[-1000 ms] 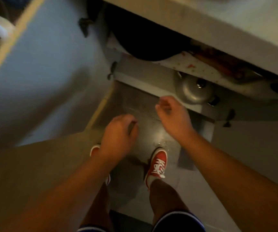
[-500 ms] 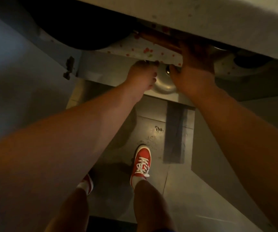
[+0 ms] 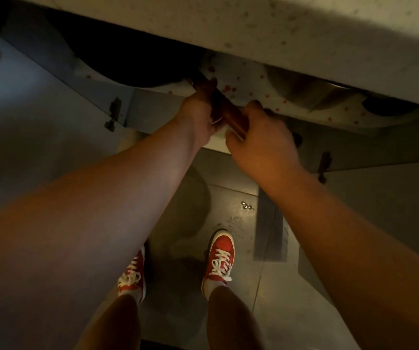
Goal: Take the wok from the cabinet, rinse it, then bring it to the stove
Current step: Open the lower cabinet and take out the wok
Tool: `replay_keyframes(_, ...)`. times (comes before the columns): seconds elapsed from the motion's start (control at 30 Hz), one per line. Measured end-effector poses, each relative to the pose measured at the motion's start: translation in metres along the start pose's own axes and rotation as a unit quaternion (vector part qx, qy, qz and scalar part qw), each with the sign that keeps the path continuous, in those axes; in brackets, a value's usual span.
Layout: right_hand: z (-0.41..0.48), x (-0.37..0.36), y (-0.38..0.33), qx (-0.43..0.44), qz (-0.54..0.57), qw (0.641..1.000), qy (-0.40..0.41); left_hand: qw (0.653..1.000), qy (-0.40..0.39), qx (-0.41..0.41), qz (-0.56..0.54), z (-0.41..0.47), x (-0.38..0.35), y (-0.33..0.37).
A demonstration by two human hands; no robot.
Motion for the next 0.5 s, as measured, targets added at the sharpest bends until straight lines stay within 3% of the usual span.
replay_keyframes(0.13, -0.002, -0.022, -0.024, -0.117, 0.125, 0.981, -0.095, 1.000, 0.018, 0.000, 0.020, 0.003, 0.024, 0.007)
replay_keyframes(0.3, 0.015, -0.050, -0.054, -0.227, 0.287, 0.903, -0.225, 1.000, 0.002, 0.003, 0.001, 0.009, 0.042, 0.021)
replay_keyframes(0.4, 0.023, -0.061, -0.068, -0.250, 0.340, 0.863, -0.277, 1.000, 0.005, 0.006, 0.009, 0.009, 0.048, 0.025)
replay_keyframes(0.5, 0.023, -0.069, -0.077, -0.228, 0.334, 0.866, -0.295, 0.997, 0.007, -0.002, 0.077, 0.008, 0.058, 0.028)
Point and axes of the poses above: each hand's wrist, its own z-axis towards the middle knuckle, its own x-axis out of the back of the hand, y = z × x, the point moved 1 cm from there along z, towards the middle knuckle, and after that the axes turned 10 degrees about -x, right-handed, at the moved point
